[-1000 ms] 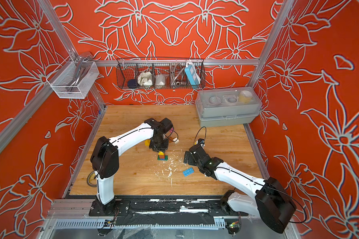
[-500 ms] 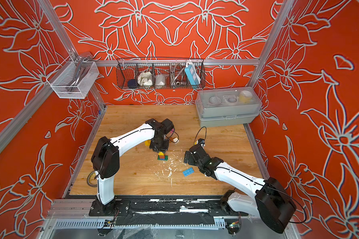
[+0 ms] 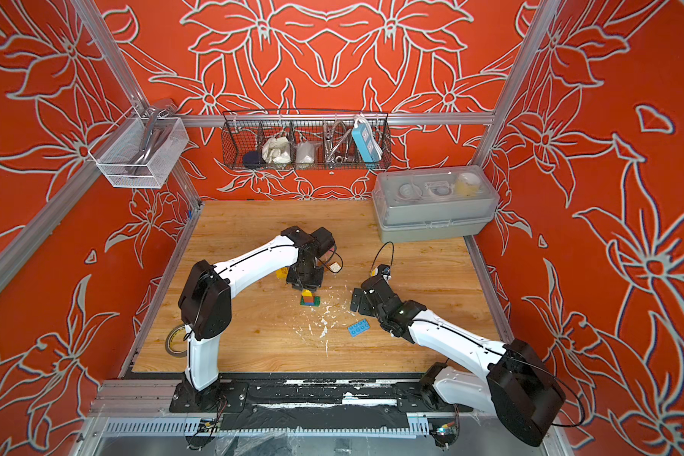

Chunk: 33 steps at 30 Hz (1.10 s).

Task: Assemble the number 1 with lego
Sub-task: Assemble the lego brick with the lego brick.

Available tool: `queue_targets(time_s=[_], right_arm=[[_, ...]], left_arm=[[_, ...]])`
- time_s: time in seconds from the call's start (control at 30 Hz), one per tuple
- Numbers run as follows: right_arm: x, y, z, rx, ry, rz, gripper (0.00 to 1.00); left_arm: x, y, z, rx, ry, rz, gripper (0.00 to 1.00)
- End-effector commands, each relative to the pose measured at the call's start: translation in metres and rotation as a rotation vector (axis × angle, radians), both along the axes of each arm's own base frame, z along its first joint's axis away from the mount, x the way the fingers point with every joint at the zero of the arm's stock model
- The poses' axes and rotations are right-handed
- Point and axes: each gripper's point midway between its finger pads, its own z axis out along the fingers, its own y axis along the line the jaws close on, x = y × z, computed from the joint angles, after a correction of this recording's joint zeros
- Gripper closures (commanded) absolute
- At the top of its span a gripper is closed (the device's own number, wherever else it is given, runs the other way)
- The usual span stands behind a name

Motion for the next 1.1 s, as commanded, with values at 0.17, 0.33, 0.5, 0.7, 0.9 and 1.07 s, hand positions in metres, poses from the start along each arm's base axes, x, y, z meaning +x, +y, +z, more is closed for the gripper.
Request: queue_targets(time_s=[0.17, 0.33, 0.5, 0.7, 0.9, 1.07], right_arm=[[-0.001, -0.004, -0.002, 0.002, -0.001, -0.009, 0.00], [-0.002, -0.004, -0.002, 0.003, -0.001, -0.009, 0.00], [-0.002, -0.004, -0.002, 0.004, 0.000, -0.009, 0.00], [-0.001, -0.004, -0.002, 0.003, 0.003, -0.009, 0.00], [-0.002, -0.005, -0.002, 0.002, 0.002, -0.012, 0.00], [-0.001, -0.004, -0.003, 0.002, 0.004, -0.012, 0.00]], left_arm=[[-0.009, 0.002, -0.033, 0.071, 0.023, -0.013, 0.98], [-0.005, -0.005, -0.025, 0.017, -0.040, -0.022, 0.99], [-0.008, -0.001, -0.023, 0.019, -0.044, -0.021, 0.99], [-0.013, 0.001, -0.028, 0.008, -0.047, -0.026, 0.99], [-0.015, 0.000, -0.041, 0.047, 0.013, -0.037, 0.99], [-0.015, 0.000, -0.047, 0.062, 0.037, -0.039, 1.00]])
